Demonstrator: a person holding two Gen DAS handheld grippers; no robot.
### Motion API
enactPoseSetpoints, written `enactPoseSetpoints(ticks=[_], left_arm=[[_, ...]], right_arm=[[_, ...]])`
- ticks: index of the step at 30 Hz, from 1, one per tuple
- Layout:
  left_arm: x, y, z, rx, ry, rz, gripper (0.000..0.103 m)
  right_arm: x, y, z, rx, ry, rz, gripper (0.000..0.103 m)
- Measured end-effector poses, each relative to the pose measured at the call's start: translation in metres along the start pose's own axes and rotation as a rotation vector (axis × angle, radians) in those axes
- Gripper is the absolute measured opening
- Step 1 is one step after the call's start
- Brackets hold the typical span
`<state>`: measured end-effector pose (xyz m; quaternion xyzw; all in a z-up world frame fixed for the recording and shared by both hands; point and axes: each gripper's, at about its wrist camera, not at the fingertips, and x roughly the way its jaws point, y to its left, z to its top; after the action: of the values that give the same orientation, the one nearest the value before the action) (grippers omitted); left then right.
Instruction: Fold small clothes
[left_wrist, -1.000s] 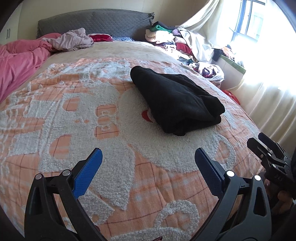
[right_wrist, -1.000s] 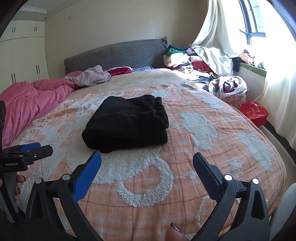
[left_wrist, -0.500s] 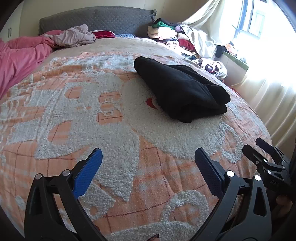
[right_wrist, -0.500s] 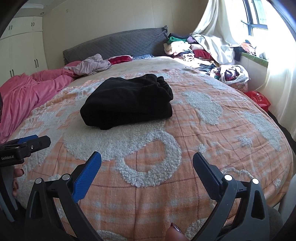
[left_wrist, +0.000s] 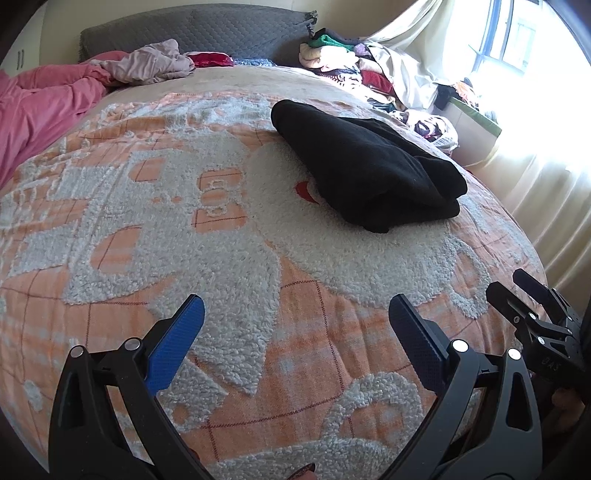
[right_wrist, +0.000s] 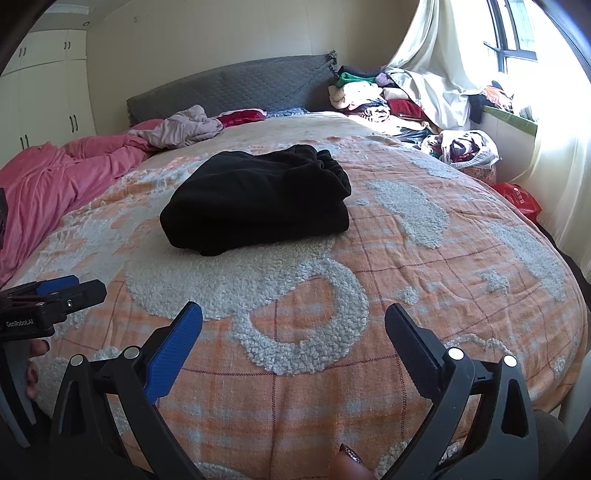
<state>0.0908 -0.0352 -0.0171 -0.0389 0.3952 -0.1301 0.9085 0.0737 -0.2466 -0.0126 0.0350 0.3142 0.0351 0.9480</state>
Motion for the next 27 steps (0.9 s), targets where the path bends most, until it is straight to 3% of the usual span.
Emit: enactPoseSetpoints(ticks=[27], left_arm=[[-0.0071, -0.0018, 0.0008, 0.005, -0.009, 0.028, 0.094]], right_arm=[[0.0011, -0.0035, -0.0004, 0.003, 0.009, -0.008, 0.099]])
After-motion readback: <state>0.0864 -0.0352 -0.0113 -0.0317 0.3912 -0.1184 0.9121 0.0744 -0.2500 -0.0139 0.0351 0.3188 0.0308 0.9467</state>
